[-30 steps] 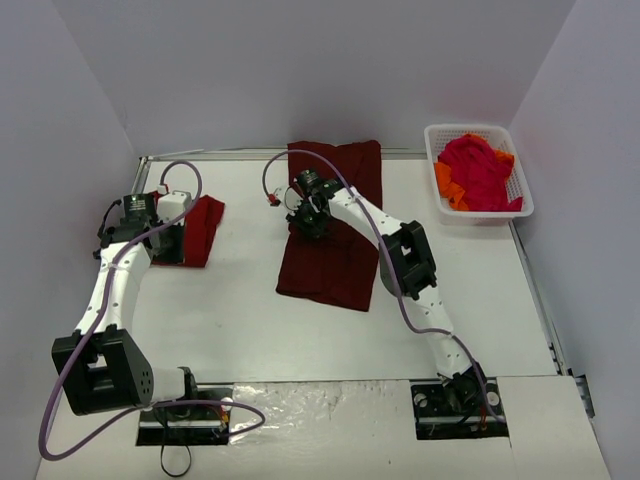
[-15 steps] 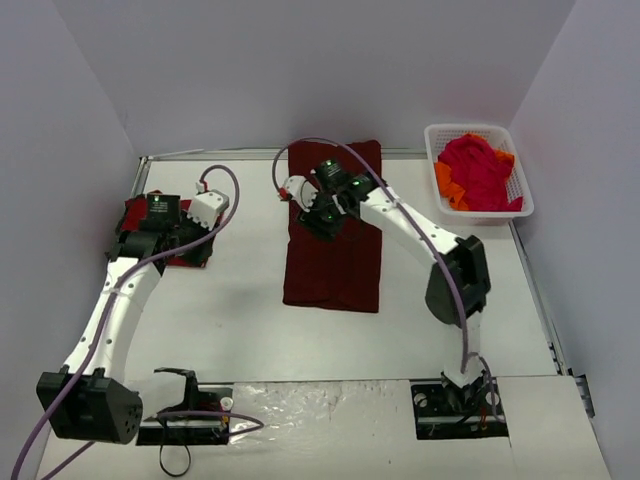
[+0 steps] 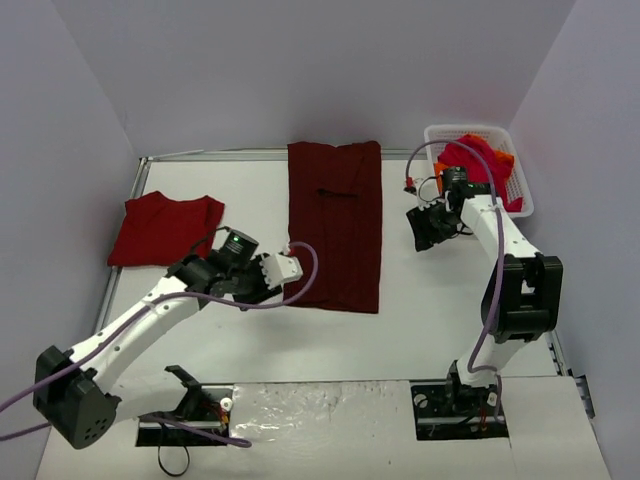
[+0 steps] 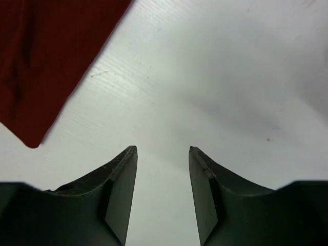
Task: Fold and stack the t-shirts
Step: Rotate the tshirt 90 degrees, then grab the bottom of the folded rectangular tshirt with both arms
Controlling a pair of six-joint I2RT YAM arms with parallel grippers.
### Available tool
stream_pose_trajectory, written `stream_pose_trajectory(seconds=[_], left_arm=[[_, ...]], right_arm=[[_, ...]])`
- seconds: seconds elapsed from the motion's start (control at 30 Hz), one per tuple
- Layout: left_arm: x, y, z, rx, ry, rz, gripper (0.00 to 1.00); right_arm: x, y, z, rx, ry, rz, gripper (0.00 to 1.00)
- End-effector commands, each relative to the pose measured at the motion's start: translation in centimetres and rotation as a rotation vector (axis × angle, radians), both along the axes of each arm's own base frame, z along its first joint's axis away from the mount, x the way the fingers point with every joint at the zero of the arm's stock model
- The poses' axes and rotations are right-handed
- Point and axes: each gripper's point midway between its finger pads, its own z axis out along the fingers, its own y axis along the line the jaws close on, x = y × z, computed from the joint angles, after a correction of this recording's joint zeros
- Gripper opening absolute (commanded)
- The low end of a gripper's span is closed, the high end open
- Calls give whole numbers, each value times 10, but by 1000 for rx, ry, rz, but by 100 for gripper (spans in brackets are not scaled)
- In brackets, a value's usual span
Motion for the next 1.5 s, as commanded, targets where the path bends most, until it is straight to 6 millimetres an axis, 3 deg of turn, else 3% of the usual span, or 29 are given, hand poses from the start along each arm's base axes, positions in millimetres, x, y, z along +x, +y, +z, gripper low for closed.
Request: stream_pose_trajectory(seconds=[0.0, 0.2, 0.33, 0.4, 0.67, 0.77, 1.47], left_arm=[[5, -7, -18, 123, -74, -85, 40], [0, -28, -49, 193, -105, -180, 41], [4, -36, -66, 229, -137, -199, 42], [11, -42, -69, 223, -175, -183, 42], [20, -61, -86, 191, -208, -190, 45], [26, -60, -90, 209, -231, -177, 45], [32, -70, -116, 228, -210, -178, 46]], right_arm=[[-23, 22, 23, 155, 7, 19, 41], [-22, 6, 19, 161, 16, -27, 41], [-23, 7, 14, 181, 35, -29, 40], [-22, -3, 12, 182, 41, -60, 40], [-25, -9, 6, 179, 54, -78, 39], [-26, -10, 5, 183, 60, -82, 35], [-27, -13, -8, 177, 97, -89, 35]])
